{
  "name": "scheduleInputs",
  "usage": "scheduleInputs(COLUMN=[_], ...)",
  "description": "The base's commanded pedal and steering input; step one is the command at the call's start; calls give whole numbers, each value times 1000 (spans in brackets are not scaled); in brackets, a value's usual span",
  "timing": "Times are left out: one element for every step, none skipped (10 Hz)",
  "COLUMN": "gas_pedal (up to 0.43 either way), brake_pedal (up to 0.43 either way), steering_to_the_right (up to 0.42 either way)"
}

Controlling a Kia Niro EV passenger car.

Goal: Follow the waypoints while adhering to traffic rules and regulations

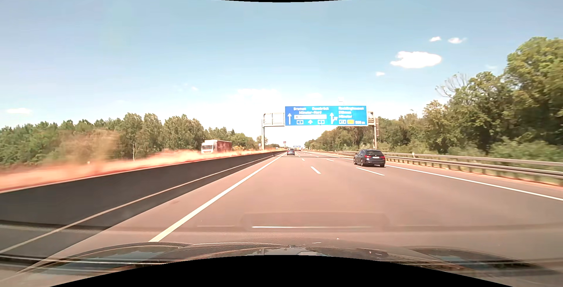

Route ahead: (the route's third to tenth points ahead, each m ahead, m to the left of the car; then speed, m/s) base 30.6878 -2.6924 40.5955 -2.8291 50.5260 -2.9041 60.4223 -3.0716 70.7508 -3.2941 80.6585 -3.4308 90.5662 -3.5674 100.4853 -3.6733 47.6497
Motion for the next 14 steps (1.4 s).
scheduleInputs(gas_pedal=[622, 598, 571, 551, 461, 398, 390, 299, 287, 280, 209, 220, 280, 350], brake_pedal=[0, 0, 0, 0, 0, 0, 0, 0, 0, 0, 0, 0, 0, 0], steering_to_the_right=[0, 0, 0, -1, -1, -1, 0, 0, 0, 0, 0, 0, 0, 0])
